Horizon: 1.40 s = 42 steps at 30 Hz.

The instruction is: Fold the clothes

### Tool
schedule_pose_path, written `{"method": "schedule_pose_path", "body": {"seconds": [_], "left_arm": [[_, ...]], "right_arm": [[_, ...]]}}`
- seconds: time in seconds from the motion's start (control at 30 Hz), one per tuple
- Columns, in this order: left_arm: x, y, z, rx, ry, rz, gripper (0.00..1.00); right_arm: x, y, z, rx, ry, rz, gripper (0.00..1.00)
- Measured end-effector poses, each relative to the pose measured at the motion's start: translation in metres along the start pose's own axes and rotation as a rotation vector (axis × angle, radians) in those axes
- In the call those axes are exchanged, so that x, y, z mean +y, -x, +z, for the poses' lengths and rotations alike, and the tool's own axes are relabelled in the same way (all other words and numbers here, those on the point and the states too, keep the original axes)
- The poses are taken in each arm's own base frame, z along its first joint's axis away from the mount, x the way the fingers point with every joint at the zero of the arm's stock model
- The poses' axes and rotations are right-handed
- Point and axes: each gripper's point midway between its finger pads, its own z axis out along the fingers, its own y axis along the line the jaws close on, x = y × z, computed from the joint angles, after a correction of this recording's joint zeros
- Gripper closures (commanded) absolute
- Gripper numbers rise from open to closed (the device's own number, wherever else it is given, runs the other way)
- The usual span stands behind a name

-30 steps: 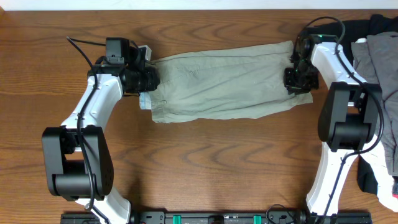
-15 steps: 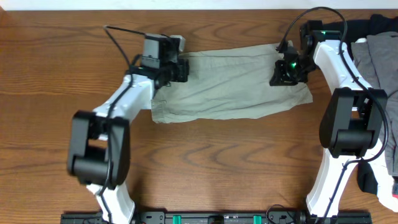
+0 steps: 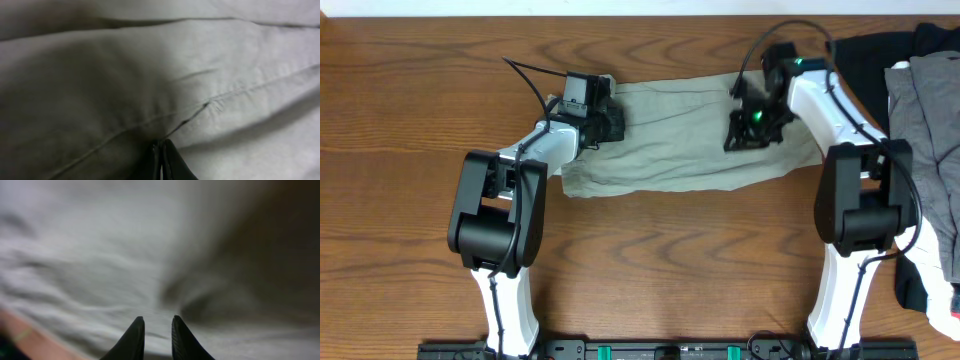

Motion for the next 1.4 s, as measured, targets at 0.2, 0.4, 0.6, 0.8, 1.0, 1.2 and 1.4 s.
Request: {"method": "schedule_pose_path", "body": {"seconds": [0.2, 0.4, 0.6, 0.8, 1.0, 1.2, 1.4], "left_arm": [[0.026, 0.010, -0.005, -0.029, 0.062, -0.032, 0.94], [0.054, 0.020, -0.015, -0.050, 0.082, -0.083, 0.94], [0.064, 0.022, -0.027, -0.027, 0.086, -0.115, 0.88], [0.057, 0.026, -0.075, -0.010, 0.103, -0.132, 0.73], [0.027, 0.025, -0.130, 0.023, 0.071, -0.134, 0.73], [0.013, -0.025, -0.114, 0.212, 0.060, -0.078, 0.73], [0.008, -0.072, -0.085, 0.377, 0.046, 0.029, 0.74]], "right_arm": [[-0.016, -0.035, 0.022, 0.064, -0.040, 0.119, 0.86], [-0.026, -0.056, 0.019, 0.116, -0.066, 0.193, 0.83], [-0.025, -0.063, 0.015, 0.138, -0.028, 0.085, 0.83], [-0.020, -0.050, -0.003, 0.055, -0.011, -0.014, 0.88], [-0.023, 0.017, -0.069, -0.305, -0.035, -0.053, 0.91], [-0.044, 0.056, -0.086, -0.468, -0.043, 0.036, 0.95], [-0.065, 0.067, -0.042, -0.427, -0.018, 0.166, 0.96]]}}
